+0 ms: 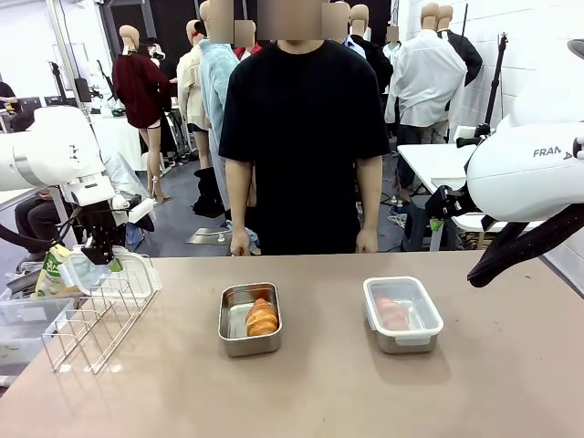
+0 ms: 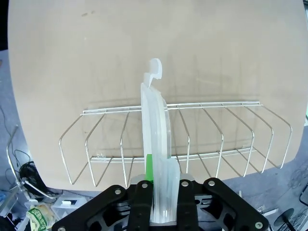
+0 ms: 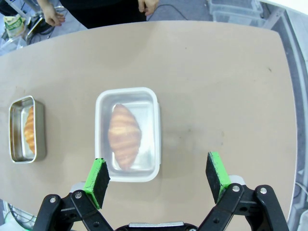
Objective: Place the bread in airtight containers.
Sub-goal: Pick up one Airtight Container lid and hand it to the human.
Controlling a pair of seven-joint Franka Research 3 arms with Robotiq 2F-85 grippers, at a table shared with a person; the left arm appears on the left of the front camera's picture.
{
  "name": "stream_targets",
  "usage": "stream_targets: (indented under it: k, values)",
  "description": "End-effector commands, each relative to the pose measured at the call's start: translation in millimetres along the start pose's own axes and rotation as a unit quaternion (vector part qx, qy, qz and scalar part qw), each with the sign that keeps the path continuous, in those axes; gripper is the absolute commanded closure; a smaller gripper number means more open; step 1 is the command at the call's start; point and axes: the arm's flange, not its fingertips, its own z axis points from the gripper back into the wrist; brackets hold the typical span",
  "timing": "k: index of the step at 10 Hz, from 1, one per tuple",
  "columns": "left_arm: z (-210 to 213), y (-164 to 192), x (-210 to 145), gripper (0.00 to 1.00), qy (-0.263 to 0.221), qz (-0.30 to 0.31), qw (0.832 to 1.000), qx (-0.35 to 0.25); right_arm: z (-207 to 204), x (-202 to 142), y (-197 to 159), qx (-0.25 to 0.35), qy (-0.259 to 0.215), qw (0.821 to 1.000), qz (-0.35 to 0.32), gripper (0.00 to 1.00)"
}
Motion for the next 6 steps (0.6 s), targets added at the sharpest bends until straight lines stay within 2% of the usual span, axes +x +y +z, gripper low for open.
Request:
stream_targets:
  k: [1,4,6]
  values:
    - [17.6,-22.4,-4.6,1.0,-0.015,0.018,0.999,-0.028,-0.6,0.2,0.5,0.0,-0.001,1.0,-0.001,0.0]
    - [57.4,-45.6,-12.5,1.0,-0.018,0.032,0.999,0.006,-0.6,0.2,0.5,0.0,-0.001,1.0,-0.001,0.0]
    - [85.0,-65.6,-12.2,1.0,-0.047,-0.014,0.998,0.048,-0.6,0.2,0.5,0.0,-0.001,1.0,-0.001,0.0]
